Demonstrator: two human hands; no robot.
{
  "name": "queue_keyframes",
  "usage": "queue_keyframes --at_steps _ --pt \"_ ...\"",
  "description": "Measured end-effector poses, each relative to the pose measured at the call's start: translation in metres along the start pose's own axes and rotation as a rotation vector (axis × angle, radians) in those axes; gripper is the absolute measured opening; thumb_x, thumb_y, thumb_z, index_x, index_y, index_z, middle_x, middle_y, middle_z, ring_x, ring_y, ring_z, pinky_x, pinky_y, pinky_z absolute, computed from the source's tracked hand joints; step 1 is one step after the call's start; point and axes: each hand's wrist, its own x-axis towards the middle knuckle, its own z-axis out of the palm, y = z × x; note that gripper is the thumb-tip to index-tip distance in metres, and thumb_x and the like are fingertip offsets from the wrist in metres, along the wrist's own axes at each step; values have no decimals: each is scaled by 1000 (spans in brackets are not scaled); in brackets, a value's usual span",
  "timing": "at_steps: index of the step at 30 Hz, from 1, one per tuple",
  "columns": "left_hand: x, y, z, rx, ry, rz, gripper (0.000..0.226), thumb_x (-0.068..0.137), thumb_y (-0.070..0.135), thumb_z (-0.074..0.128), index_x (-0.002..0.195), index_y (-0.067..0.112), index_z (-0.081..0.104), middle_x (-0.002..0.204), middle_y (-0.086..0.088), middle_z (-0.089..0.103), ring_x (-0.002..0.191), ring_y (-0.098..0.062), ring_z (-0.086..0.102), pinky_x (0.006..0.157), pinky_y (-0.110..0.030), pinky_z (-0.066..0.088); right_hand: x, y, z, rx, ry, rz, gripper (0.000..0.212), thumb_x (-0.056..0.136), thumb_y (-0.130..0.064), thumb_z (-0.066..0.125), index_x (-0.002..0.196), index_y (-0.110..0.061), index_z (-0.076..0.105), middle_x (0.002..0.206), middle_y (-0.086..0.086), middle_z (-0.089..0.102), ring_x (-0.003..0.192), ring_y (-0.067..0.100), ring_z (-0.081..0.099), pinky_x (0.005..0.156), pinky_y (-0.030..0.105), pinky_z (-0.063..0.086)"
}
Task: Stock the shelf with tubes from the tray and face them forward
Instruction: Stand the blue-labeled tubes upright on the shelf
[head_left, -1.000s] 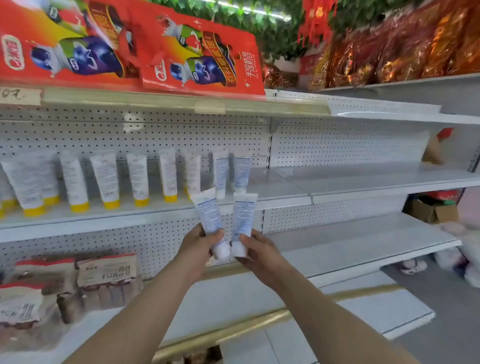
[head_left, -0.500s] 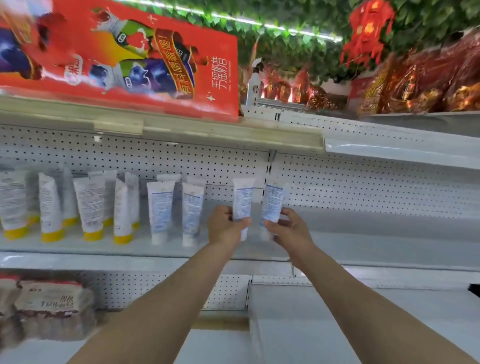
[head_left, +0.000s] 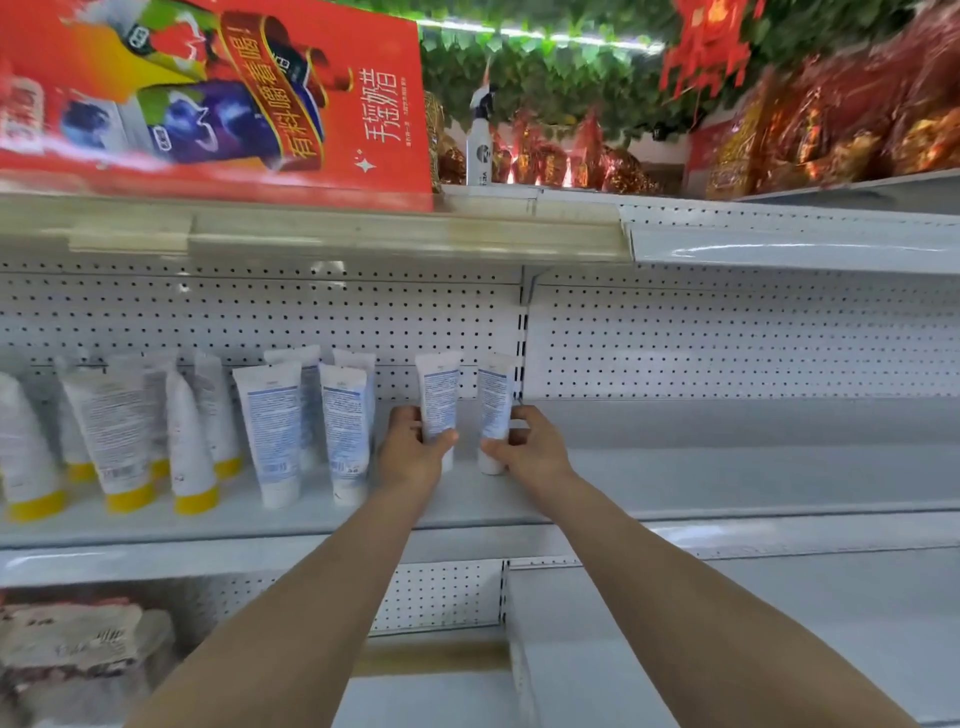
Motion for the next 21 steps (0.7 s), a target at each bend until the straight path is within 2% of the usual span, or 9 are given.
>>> queue_keyframes --at_steps 3,8,13,17,21 --pt "8 -5 3 15 39 -13 33 78 20 77 98 17 51 93 -3 68 88 -24 66 81 -37 54 7 3 3 -34 7 -9 43 76 -23 81 110 -27 56 97 2 72 88 17 69 82 32 55" --pt "14 -9 11 44 109 1 32 78 20 77 97 17 52 89 -1 67 83 -23 66 78 -35 55 16 7 5 -81 21 11 42 75 -28 82 110 -27 59 99 0 73 89 15 70 86 33 56" --pt "15 -8 14 46 152 -9 31 80 17 75 96 20 48 89 0 63 82 -21 62 74 -26 45 13 8 5 -75 15 4 42 76 -30 81 112 -25 61 95 0 74 85 13 70 77 26 54" --pt "16 -10 15 56 166 -16 31 82 18 73 98 24 48 90 1 64 84 -23 64 77 -31 51 11 7 6 -58 18 -6 36 76 -29 80 107 -28 61 93 -3 74 84 12 70 79 29 56" --pt "17 -11 15 41 172 -5 32 81 18 75 101 23 51 92 -2 65 85 -24 65 78 -32 53 11 8 7 -36 8 -12 38 76 -29 80 110 -28 62 94 -4 74 84 11 70 81 30 56"
